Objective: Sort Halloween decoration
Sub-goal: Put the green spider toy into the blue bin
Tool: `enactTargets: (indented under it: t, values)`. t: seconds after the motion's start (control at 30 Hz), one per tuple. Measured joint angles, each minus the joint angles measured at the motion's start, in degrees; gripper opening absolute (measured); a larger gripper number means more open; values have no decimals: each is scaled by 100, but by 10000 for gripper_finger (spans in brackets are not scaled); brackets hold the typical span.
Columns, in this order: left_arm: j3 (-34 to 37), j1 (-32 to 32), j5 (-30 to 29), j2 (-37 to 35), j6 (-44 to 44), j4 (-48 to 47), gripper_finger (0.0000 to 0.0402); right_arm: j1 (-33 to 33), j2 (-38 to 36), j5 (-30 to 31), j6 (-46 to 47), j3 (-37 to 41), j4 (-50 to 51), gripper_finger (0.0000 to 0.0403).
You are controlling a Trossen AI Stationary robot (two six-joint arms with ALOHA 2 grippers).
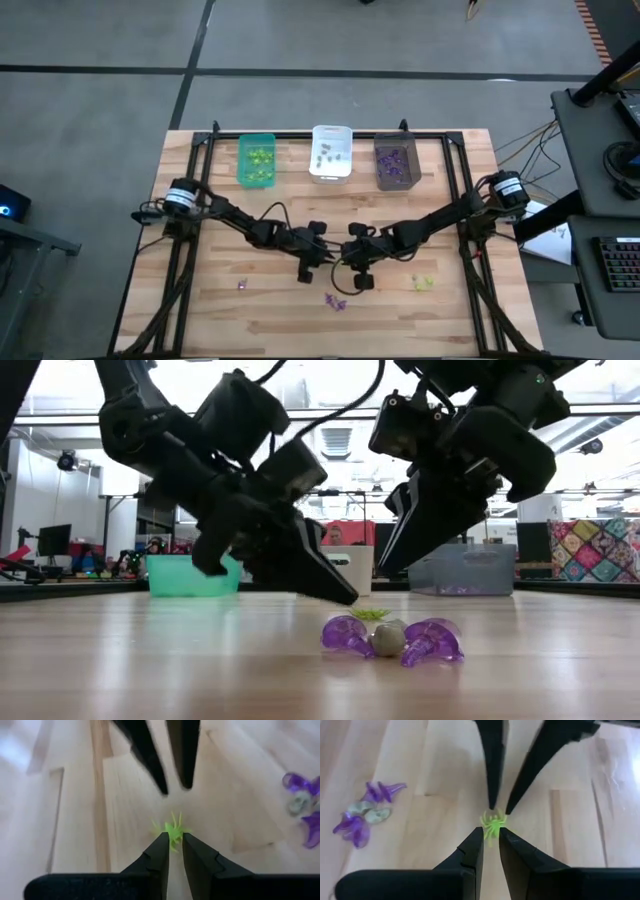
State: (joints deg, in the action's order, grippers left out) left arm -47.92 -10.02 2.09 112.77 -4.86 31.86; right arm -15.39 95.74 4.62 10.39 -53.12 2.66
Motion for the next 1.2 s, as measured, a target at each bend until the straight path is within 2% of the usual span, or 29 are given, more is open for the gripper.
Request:
enactTargets:
  t: [0.23, 0.63, 0.73, 0.8, 0.87, 0.97, 1.2]
  values:
    - [-7, 3, 11, 332, 109, 268, 36, 3, 0, -67, 21, 0, 3, 54]
    - [-17, 11, 11, 382, 146, 264, 36, 3, 2, -355, 179, 0, 17, 54]
    - [-17, 11, 11, 382, 146, 260, 36, -1, 31, -86, 0, 0, -11, 54]
    - [-17, 11, 9, 385, 146, 257, 36, -20, 39, 632, -155, 0, 13, 54]
    - [-15, 11, 9, 387, 150, 255, 36, -32, 39, 1045, -174, 0, -4, 54]
    - [-15, 11, 9, 389, 153, 260, 36, -35, 39, 1038, -377, 0, -84, 54]
    - [-13, 11, 6, 393, 175, 273, 36, -34, 37, 686, 151, -2, -103, 54]
